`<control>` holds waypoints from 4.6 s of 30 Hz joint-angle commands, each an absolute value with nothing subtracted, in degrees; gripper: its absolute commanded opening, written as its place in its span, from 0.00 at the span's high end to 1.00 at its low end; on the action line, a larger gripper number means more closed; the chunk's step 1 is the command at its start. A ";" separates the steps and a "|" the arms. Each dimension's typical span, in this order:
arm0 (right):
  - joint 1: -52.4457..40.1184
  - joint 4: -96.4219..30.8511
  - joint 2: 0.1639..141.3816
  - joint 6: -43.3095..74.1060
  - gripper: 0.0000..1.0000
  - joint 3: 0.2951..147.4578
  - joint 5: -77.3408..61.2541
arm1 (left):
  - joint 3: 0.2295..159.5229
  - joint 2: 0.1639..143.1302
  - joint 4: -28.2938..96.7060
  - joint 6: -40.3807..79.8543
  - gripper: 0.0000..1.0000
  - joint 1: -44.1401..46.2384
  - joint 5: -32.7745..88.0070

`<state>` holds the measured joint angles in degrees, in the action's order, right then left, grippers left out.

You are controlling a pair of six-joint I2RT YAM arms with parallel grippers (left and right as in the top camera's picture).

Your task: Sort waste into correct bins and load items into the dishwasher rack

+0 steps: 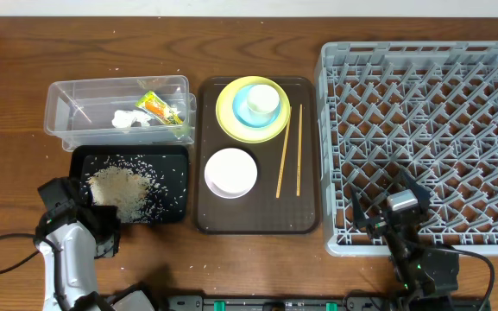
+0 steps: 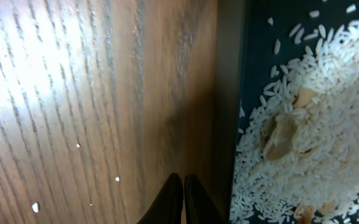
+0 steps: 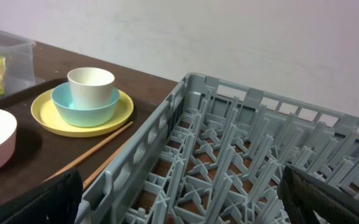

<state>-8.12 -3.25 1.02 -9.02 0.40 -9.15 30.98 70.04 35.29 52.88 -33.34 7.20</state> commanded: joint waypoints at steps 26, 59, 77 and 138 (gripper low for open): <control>-8.58 -3.46 1.13 -7.94 0.01 0.32 -9.39 | 32.73 65.65 37.30 44.53 0.94 -33.63 11.38; -8.58 -2.28 1.13 -7.97 0.01 0.32 -9.04 | 43.18 55.24 37.43 24.21 0.84 -9.91 32.53; -8.56 -9.65 2.24 9.85 0.01 10.76 -10.66 | 49.32 63.66 33.82 22.72 0.66 3.95 10.72; -25.43 -63.57 105.60 9.96 0.04 118.06 -14.79 | 49.21 64.03 29.43 22.72 0.09 3.95 9.34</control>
